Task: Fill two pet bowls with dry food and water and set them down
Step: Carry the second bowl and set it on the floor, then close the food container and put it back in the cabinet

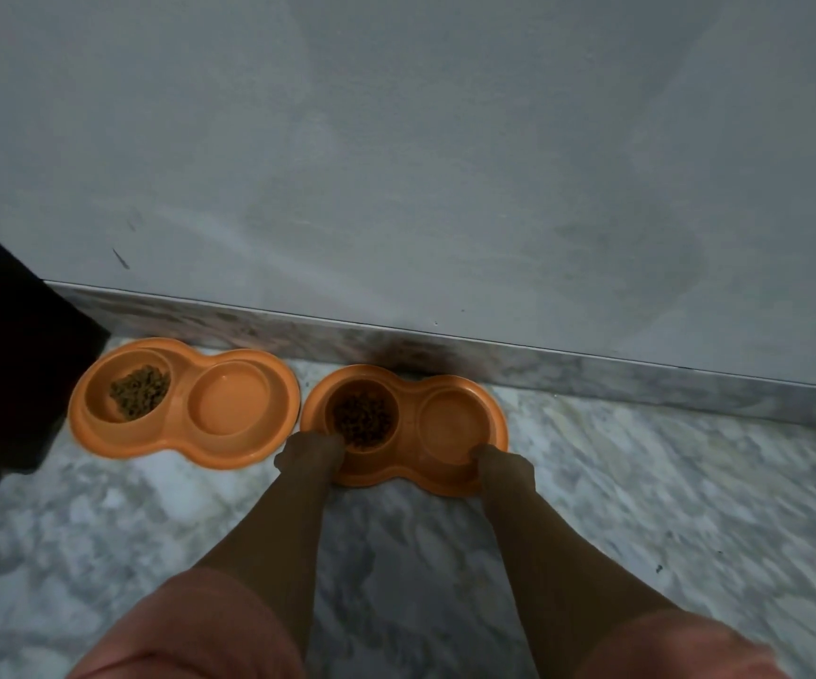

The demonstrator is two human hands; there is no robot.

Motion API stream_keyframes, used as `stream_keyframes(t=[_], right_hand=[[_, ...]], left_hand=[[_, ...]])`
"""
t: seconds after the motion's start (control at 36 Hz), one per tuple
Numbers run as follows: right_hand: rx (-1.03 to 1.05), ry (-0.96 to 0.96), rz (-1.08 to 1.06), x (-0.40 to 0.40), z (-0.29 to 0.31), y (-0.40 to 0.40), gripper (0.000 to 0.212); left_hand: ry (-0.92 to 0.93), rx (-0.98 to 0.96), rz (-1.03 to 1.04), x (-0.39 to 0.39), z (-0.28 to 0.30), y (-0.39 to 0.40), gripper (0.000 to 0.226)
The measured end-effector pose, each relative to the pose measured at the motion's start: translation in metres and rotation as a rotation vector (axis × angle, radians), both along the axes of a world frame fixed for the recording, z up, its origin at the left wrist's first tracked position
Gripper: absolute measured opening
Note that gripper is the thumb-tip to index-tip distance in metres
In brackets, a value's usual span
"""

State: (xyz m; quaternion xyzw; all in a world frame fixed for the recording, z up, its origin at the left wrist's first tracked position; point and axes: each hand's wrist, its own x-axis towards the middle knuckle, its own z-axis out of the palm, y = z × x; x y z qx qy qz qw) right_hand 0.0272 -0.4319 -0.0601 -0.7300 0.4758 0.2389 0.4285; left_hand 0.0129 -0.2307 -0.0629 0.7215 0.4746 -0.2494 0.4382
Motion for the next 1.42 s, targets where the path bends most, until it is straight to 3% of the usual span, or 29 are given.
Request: stream_keyframes(t=[0.17,0.28,0.36,0.5,0.72,0.89,1.08,1.25,1.42], right_hand=[[-0.094,-0.011,0.098,-0.005,0.018,0.002,0.047],[-0.113,-0.022,0.152,-0.024,0.059,-0.006,0.05],[-0.115,0.005,0.195,-0.037,0.087,-0.011,0.052],[-0.11,0.051,0.19,-0.052,0.195,-0.011,0.058],[-0.009,-0.016,0.112,-0.066,0.407,0.002,0.043],[0.026,-0.158,0.078,-0.077,0.559,0.02,0.03],[0.064,-0.302,0.127,-0.107,0.736,0.046,0.024],[0.075,-0.357,0.215,-0.15,0.816,0.069,0.028],[0.097,-0.412,0.391,-0.212,0.858,0.094,0.029]], left_hand=[[0.019,0.027,-0.026,-0.004,0.014,-0.001,0.051],[0.058,0.118,-0.102,-0.019,0.061,-0.003,0.05],[0.044,0.112,-0.086,-0.028,0.09,-0.003,0.063],[0.053,0.124,-0.148,-0.045,0.198,0.002,0.061],[0.006,0.077,-0.182,-0.054,0.413,0.013,0.067],[-0.108,0.155,-0.278,-0.066,0.568,0.03,0.045],[-0.253,0.142,-0.146,-0.103,0.725,0.066,0.053],[-0.419,0.107,-0.043,-0.159,0.805,0.09,0.05],[-0.496,0.089,0.064,-0.247,0.851,0.113,0.047]])
